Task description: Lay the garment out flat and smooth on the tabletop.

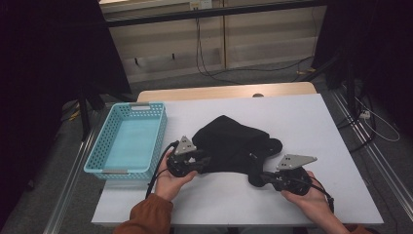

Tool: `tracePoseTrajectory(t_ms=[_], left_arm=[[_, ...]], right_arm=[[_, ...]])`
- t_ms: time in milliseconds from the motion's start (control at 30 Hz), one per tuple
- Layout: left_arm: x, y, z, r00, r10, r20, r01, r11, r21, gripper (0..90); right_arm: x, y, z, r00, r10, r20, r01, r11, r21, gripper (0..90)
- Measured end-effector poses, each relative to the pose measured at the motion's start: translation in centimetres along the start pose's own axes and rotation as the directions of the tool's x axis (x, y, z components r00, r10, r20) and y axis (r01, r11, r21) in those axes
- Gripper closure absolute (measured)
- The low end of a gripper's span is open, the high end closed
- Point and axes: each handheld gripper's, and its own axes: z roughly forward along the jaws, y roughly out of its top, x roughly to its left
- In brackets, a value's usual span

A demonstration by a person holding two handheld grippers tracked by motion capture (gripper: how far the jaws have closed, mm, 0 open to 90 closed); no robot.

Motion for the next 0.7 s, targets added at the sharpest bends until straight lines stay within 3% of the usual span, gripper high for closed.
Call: tracePoseTrajectory(t_ms=[133,200,233,267,433,700], left_arm=[[0.2,0.1,0.1,1.0000,0.001,-0.001,-0.001,1.0000,-0.004,50.2],[0.5,0.4,0.1,0.9999,0.006,-0.008,-0.006,1.0000,-0.004,46.5],[0.7,0.6,0.1,0.9999,0.008,-0.013,-0.008,0.9999,-0.010,46.5],[1.1,1.0,0.4,0.9998,-0.012,-0.017,0.011,0.9997,-0.021,42.1],[1.9,2.3,1.3,0.9988,-0.025,-0.043,0.023,0.9992,-0.031,34.4],[2.5,4.5,3.9,0.9984,0.005,-0.056,-0.005,1.0000,-0.007,27.2]], right_arm=[[-0.4,-0.1,0.2,1.0000,0.004,0.008,-0.004,1.000,0.010,82.6],[-1.0,0.0,0.0,0.9993,0.037,0.010,-0.037,0.999,-0.018,71.0],[-1.0,0.0,0.0,0.9993,0.037,0.010,-0.037,0.999,-0.018,71.0],[-1.4,0.2,-0.2,0.9986,0.052,0.010,-0.051,0.998,-0.043,60.1],[-2.2,0.8,-0.2,0.9966,0.072,0.039,-0.068,0.993,-0.096,51.8],[-2.8,1.0,1.5,0.9942,0.080,0.072,-0.075,0.995,-0.061,41.3]])
